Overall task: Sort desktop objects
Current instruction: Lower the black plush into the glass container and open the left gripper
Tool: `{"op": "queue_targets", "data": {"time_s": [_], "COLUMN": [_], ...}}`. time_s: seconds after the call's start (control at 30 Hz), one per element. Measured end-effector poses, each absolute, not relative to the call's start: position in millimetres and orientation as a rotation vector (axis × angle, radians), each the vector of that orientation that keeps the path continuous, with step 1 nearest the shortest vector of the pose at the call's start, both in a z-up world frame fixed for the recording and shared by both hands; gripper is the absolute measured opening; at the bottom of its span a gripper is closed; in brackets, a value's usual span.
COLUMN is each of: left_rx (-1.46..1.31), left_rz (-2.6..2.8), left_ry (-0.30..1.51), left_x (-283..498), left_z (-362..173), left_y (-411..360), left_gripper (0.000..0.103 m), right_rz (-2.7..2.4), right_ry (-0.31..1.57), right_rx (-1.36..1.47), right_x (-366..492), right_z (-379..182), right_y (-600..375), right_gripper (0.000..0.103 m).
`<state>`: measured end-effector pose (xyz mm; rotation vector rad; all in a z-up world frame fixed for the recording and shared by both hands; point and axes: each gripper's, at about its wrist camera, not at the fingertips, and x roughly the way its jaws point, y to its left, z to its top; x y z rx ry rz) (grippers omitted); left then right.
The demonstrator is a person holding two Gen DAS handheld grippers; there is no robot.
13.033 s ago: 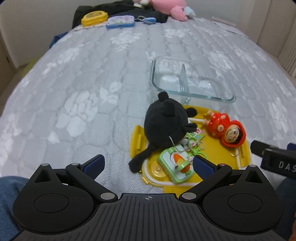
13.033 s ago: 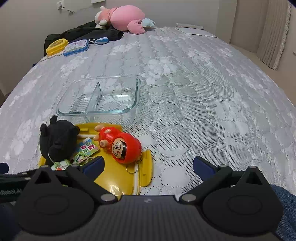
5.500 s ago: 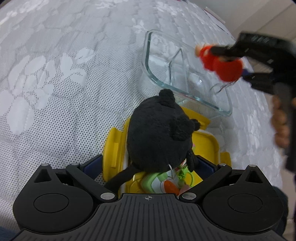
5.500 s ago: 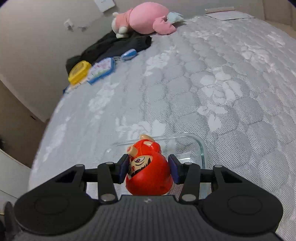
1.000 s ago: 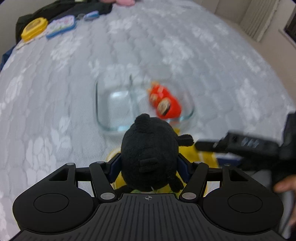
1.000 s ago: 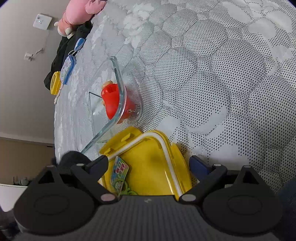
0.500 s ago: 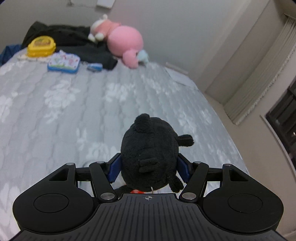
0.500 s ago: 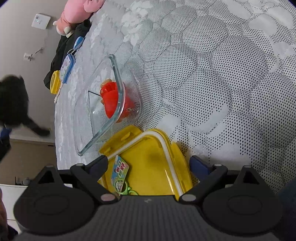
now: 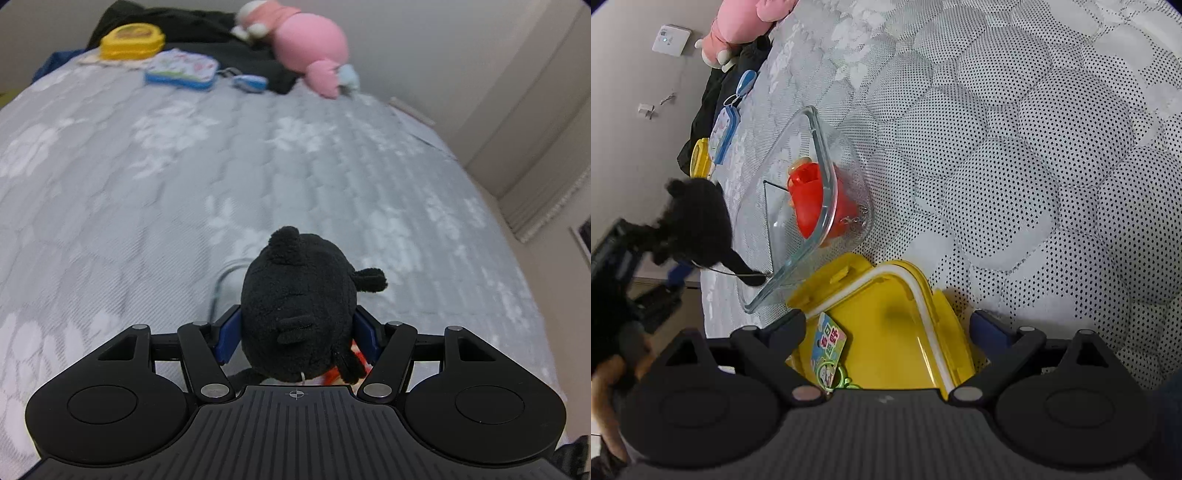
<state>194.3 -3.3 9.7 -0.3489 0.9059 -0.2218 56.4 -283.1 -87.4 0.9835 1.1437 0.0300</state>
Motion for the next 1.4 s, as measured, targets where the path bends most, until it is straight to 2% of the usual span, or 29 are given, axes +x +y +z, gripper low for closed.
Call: {"op": "queue_targets", "data": {"time_s": [0.3, 0.5, 0.73, 0.9, 1.03, 1.17, 1.2, 1.3, 1.4], "left_rx": [-0.362, -0.357, -0.408, -0.45, -0.465, -0.484, -0.492, -0.481, -0.423], "left_rz": [-0.18, -0.174, -0.228, -0.232, -0.217, -0.241, -0.263, -0.302, -0.257], "left_ry": [0.991, 0.966, 0.948, 1.031, 1.059, 1.042, 1.005, 0.869, 0.779], "left_x": [193, 190, 188, 196, 196, 186, 177, 143, 109], "left_z": [-7, 8, 22, -1, -17, -9, -3, 13, 14], "left_y": [1, 3, -2, -14, -14, -8, -4, 10, 25], "left_gripper": [0.07, 0.073, 0.073, 0.068, 0.069, 0.07, 0.072, 0.089, 0.092], "right_rz": [0.03, 0.031, 0.049, 0.051, 0.051, 0.051, 0.049, 0.043, 0.056], "right_ry": [1.145, 1.141, 1.08, 1.06, 1.055, 1.05, 1.04, 0.982, 0.919], "right_rx": [0.989, 0.99, 0.987, 0.971, 0.984, 0.969, 0.964, 0.94, 0.895], "right_x": [58, 58, 56, 55, 56, 57, 56, 53, 51], "right_z": [-90, -90, -82, -77, -78, -77, -76, -69, -60], "right_y": [-284, -284, -284, -283, -284, -283, -284, -285, -282], "right_gripper": [0.097, 0.097, 0.097, 0.097, 0.097, 0.097, 0.097, 0.097, 0.095]}}
